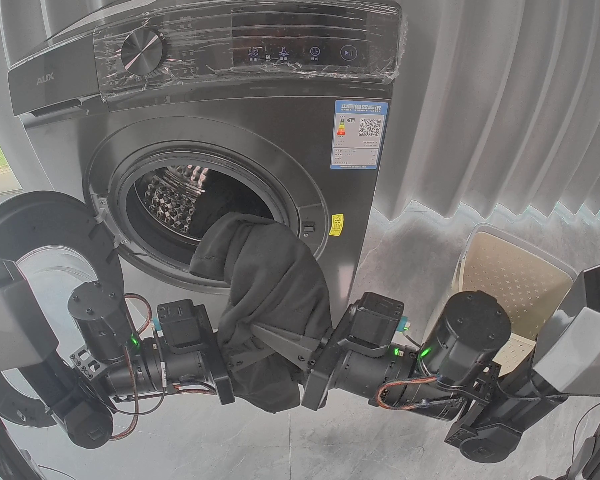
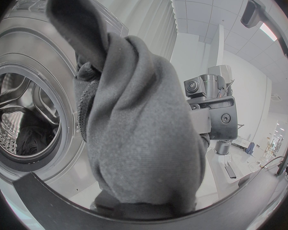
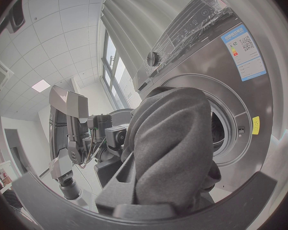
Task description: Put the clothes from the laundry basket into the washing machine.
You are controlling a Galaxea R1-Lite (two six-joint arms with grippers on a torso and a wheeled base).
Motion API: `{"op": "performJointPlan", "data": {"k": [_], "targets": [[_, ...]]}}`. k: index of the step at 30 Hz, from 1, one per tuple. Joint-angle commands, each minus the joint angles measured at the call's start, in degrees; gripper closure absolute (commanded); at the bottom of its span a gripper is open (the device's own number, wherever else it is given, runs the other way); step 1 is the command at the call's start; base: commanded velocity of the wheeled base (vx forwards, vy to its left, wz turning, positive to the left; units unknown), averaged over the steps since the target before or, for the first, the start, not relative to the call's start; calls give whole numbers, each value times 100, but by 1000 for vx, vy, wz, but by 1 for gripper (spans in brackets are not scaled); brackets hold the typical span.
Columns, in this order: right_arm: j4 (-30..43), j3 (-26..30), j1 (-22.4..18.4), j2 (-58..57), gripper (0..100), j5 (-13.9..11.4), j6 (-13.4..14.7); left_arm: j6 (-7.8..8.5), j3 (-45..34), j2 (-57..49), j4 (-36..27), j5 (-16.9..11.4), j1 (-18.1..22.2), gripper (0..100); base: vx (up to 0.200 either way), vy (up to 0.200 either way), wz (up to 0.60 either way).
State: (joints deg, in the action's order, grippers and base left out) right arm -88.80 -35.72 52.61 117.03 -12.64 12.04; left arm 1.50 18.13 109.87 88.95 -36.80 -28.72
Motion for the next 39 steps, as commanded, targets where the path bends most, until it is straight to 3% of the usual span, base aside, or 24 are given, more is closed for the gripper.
{"op": "performJointPlan", "data": {"k": [1,9,10,16,23,27,39], "targets": [[3,-14,-23,13,100,42,0,-9,-2,-45,8,-2,-2,100,0,0,0],[3,-93,-32,39,100,174,-18,-9,-29,-115,8,-29,7,100,0,0,0],[3,-164,-50,39,0,183,-9,-9,-37,-124,8,-29,7,100,0,0,0],[38,-559,-427,66,0,420,-18,-9,-55,-256,8,-46,42,100,0,0,0],[38,-489,-832,74,0,438,-9,-9,-37,-335,-1,-46,60,100,0,0,0],[47,-357,-1051,162,0,614,-35,-9,-37,-344,-1,-46,60,100,0,0,0],[-6,214,-1095,83,0,631,-88,-9,-46,-344,8,-37,68,100,0,0,0]]}}
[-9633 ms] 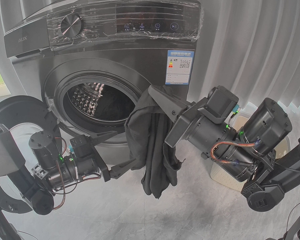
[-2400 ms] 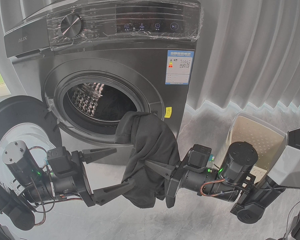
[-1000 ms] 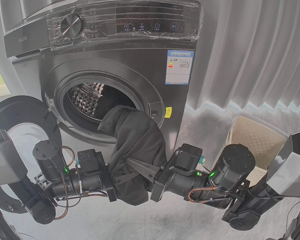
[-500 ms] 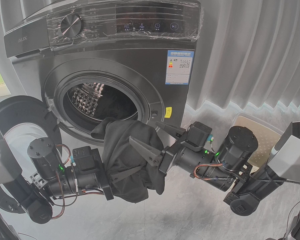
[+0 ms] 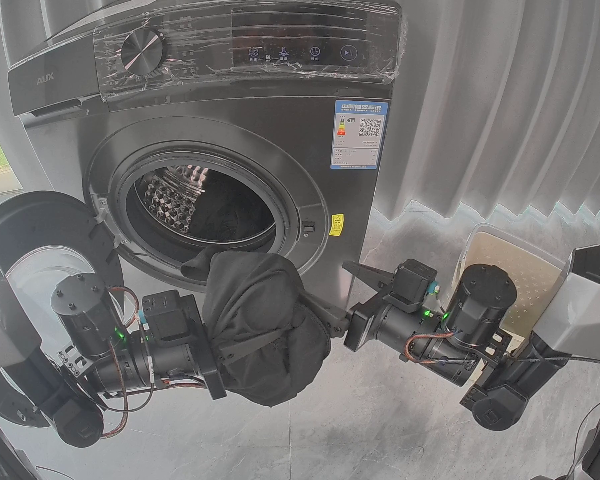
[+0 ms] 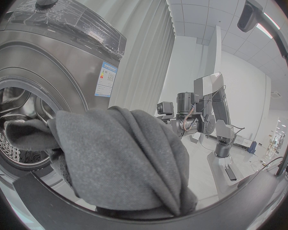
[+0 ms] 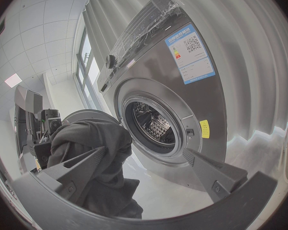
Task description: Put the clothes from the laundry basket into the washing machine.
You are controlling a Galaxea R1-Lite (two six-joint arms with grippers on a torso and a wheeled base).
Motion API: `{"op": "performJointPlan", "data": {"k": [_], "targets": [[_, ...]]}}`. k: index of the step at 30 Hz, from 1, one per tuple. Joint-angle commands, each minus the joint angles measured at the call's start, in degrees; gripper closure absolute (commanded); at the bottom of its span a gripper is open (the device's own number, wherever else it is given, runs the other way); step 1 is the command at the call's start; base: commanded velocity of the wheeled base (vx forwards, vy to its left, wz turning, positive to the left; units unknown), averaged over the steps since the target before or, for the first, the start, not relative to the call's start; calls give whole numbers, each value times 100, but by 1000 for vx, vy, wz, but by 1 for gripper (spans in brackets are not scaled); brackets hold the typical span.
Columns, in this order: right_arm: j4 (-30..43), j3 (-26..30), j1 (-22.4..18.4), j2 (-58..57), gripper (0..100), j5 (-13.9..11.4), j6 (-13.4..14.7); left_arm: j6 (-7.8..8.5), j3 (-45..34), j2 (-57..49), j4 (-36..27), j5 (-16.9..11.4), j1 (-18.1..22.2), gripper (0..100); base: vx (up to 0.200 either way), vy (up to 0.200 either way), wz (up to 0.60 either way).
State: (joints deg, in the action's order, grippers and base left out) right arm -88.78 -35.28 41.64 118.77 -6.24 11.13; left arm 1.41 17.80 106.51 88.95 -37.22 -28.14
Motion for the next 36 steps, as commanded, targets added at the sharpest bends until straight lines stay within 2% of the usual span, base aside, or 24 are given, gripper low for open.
{"op": "performJointPlan", "data": {"k": [1,9,10,13,14,18,19,23,26,28,30,36], "targets": [[-7,223,-7,-126,0,-17,3,-1,-22,-7,8,4,10,100,0,0,0],[-7,250,-315,-469,0,-17,-32,-10,-57,10,-1,83,36,100,0,0,0],[-7,267,-464,-566,0,-35,-32,8,-66,63,-10,250,212,100,0,0,0],[-7,276,-631,-610,0,-53,-32,8,-57,142,-1,531,282,100,0,0,0],[-7,267,-710,-671,0,-53,-32,8,-110,168,-1,918,317,100,0,0,0],[-7,285,-781,-794,0,-70,-32,-80,-180,168,-10,2105,256,100,0,0,0],[1,285,-789,-821,0,-70,-32,-97,-171,177,-19,2324,238,100,0,0,0],[1,294,-833,-873,0,-70,-32,-141,-171,230,-19,3625,177,100,0,0,0],[-7,302,-833,-873,0,-70,-32,-133,-180,239,-19,4381,133,100,0,0,0],[-7,338,-833,-873,0,-70,-32,-141,-171,265,-19,4469,133,100,0,0,0],[-7,373,-842,-882,0,-70,-23,-133,-110,397,-10,4399,133,100,0,0,0],[-7,364,-912,-882,0,-70,-23,-124,-40,511,-1,4680,54,100,0,0,0]]}}
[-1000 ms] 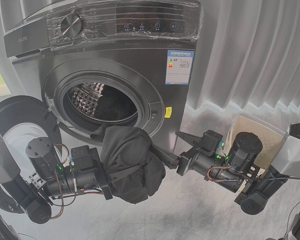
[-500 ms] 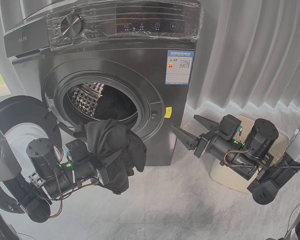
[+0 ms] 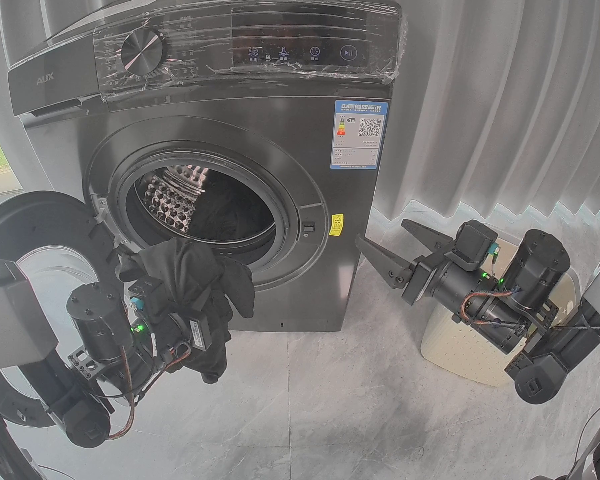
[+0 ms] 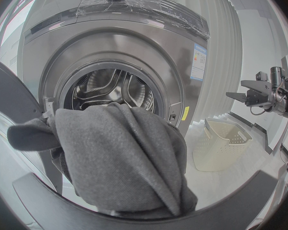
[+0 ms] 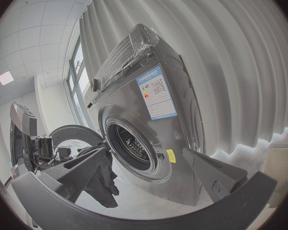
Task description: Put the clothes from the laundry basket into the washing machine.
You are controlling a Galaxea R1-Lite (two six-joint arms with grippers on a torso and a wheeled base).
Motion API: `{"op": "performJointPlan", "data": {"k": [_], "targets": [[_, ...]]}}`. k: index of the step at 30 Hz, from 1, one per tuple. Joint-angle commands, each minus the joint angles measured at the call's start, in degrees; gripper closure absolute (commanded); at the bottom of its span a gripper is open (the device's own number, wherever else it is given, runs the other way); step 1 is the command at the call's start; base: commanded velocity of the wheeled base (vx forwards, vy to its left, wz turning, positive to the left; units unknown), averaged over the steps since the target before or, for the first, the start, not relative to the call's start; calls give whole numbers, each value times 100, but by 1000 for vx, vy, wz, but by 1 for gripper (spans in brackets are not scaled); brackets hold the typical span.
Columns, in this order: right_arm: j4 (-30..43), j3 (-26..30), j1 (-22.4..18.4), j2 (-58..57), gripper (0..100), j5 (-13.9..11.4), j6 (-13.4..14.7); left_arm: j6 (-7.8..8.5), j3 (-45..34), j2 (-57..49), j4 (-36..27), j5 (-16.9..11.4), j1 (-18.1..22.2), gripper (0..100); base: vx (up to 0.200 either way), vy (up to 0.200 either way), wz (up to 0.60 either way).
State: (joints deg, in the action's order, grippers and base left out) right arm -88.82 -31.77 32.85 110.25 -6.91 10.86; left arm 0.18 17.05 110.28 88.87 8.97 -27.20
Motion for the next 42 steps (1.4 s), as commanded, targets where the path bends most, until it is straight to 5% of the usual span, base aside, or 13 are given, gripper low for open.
{"op": "performJointPlan", "data": {"k": [1,8,21,42], "targets": [[-4,13,-33,-30,0,-3,4,-1,35,143,8,78,-49,100,0,0,0],[-4,13,-33,-12,0,-3,4,-133,44,170,-1,70,-58,100,57,0,0],[-4,22,-25,-21,0,-3,4,-71,61,372,8,78,-66,100,200,92,0],[-4,22,-25,-21,0,-3,4,-36,-9,495,8,324,-295,100,0,86,0]]}}
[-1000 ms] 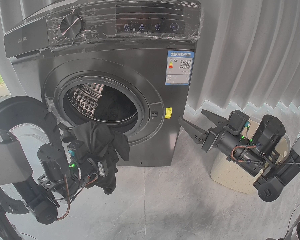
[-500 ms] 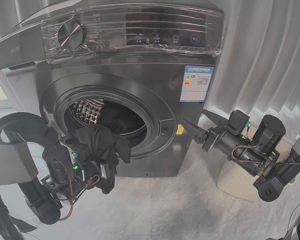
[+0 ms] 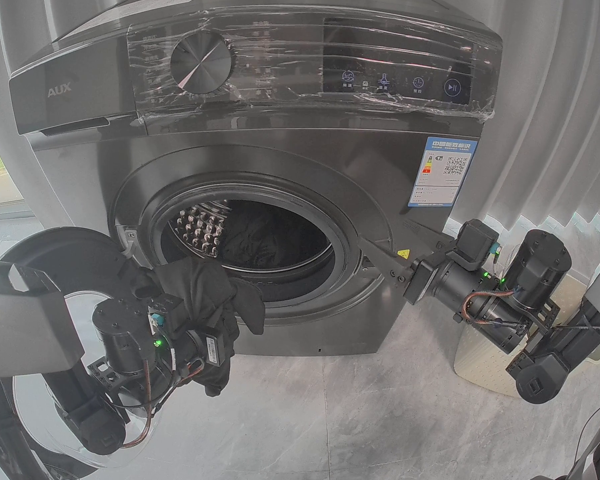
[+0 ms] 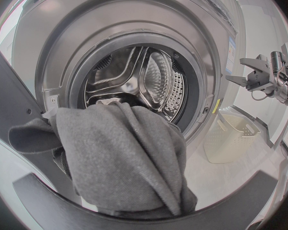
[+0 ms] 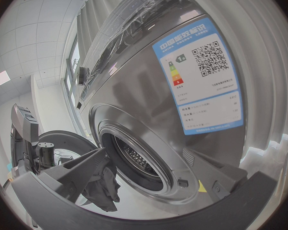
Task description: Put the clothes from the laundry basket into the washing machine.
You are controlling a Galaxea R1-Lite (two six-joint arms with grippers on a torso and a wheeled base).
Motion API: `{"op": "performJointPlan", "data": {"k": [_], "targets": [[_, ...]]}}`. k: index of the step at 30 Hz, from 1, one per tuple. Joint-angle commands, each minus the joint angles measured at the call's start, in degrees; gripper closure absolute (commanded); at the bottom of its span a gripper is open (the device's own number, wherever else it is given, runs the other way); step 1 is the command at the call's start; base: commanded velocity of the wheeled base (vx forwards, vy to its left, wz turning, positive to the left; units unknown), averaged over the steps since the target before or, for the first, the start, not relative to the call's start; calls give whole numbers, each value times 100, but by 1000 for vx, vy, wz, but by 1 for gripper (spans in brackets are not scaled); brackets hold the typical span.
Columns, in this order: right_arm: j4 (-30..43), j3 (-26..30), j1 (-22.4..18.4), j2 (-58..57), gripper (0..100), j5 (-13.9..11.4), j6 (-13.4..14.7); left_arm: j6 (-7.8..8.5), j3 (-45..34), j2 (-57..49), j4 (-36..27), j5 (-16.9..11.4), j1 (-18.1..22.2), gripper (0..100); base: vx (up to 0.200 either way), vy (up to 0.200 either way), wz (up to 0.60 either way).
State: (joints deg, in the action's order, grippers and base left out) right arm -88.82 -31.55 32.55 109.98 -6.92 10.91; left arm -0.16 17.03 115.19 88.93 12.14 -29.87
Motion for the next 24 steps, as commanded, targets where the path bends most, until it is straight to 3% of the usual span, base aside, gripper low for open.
{"op": "performJointPlan", "data": {"k": [1,24], "targets": [[-4,0,6,6,0,-2,-1,7,-16,4,1,7,-28,100,0,0,0],[-4,0,23,6,0,-2,-1,-46,-130,-14,10,25,-388,100,0,0,0]]}}
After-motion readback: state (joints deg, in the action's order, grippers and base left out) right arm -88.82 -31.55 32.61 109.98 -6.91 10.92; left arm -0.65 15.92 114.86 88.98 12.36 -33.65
